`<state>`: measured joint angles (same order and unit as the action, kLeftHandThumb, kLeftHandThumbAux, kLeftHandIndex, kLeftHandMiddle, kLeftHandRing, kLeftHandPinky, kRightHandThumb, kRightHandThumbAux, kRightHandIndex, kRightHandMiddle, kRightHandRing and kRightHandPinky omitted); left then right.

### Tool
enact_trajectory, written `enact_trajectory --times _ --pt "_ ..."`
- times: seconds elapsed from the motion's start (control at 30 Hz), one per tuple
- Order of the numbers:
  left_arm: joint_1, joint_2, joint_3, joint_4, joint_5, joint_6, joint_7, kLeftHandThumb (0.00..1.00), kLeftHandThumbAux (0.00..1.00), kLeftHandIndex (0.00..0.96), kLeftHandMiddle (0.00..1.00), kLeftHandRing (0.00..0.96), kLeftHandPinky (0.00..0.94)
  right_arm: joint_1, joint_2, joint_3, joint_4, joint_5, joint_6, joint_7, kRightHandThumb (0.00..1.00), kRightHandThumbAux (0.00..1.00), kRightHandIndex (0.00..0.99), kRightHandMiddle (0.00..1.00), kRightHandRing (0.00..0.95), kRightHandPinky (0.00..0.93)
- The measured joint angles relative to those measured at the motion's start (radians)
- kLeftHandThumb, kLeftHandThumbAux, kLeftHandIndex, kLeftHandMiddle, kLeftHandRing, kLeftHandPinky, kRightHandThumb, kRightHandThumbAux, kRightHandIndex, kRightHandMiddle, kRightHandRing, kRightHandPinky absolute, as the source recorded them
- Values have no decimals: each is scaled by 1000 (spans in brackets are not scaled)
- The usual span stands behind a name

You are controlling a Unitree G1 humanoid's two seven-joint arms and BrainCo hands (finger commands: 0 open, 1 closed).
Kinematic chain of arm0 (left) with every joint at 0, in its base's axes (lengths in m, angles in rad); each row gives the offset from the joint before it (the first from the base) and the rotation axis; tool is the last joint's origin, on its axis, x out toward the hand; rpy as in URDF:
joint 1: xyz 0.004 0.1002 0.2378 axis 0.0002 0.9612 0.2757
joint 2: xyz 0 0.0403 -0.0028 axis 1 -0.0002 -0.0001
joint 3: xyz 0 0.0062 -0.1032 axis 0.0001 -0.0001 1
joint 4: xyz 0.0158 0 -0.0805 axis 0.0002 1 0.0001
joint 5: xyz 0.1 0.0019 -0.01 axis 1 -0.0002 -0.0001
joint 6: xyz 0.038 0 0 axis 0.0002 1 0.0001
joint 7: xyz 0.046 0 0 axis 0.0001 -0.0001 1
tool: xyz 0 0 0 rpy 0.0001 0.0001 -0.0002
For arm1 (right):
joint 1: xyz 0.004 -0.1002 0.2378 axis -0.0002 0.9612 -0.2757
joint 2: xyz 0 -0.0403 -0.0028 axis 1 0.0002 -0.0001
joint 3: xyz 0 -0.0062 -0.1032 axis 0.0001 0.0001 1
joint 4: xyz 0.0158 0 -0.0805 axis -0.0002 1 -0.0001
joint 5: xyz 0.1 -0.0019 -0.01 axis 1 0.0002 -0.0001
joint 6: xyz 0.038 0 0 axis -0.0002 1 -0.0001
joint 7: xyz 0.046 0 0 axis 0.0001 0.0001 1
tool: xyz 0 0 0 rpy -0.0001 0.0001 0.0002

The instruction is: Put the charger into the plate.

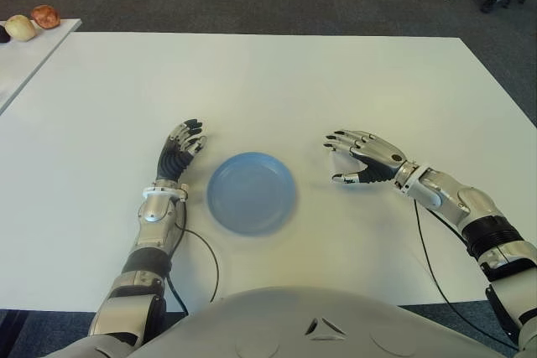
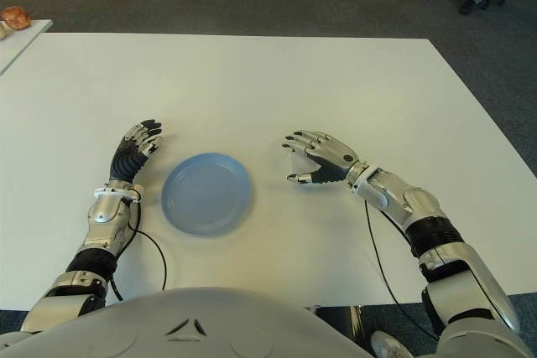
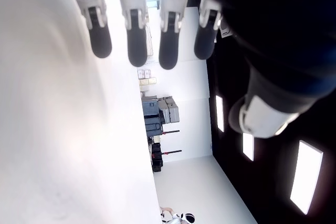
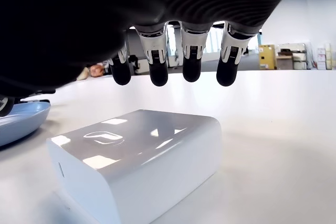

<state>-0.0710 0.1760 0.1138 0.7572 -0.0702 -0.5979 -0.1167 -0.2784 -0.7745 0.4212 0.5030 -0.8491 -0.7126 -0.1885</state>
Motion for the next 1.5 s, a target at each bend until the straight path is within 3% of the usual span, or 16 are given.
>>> enact_trajectory --times 0.57,1.5 --pt "15 28 22 -3 -27 1 -41 0 612 205 228 206 197 -1 31 12 36 -30 31 -23 224 136 0 0 0 0" --pt "35 44 34 -20 -46 28 -70 0 601 216 233 212 198 -51 63 83 196 -81 32 -179 218 149 0 0 0 0"
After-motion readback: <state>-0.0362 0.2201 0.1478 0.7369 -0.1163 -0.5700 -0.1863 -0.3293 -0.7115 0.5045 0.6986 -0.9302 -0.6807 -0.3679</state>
